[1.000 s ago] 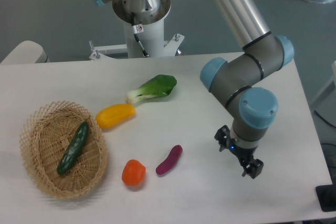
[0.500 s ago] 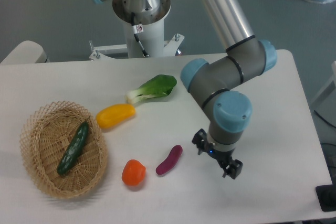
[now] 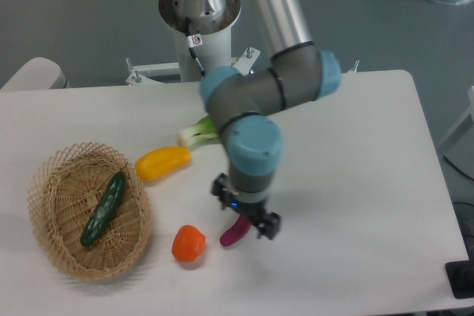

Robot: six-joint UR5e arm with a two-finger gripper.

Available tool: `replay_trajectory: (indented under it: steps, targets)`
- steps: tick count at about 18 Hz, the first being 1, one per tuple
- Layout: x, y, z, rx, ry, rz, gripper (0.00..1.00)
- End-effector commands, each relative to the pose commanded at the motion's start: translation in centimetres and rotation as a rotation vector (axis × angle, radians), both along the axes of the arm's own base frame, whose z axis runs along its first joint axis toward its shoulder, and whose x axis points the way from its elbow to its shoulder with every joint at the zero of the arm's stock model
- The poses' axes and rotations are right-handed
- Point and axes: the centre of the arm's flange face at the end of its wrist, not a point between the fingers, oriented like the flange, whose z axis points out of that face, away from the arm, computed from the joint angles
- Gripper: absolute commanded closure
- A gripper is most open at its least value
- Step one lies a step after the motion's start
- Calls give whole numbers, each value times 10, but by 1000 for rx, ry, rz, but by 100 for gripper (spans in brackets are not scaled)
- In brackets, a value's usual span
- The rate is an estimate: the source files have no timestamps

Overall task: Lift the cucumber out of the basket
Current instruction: 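Move the open gripper over the wicker basket toward the green cucumber, then lower the gripper into the basket and close it on the cucumber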

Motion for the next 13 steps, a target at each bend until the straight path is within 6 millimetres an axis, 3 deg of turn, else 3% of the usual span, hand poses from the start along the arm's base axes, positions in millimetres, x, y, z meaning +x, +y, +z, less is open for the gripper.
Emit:
replay_trajectory:
  steps: [7, 9, 13]
  targets:
    - [90, 32, 18, 32, -26, 82, 0]
    - [113, 38, 12, 22, -35, 114, 0]
    - [134, 51, -9, 25, -34, 151, 0]
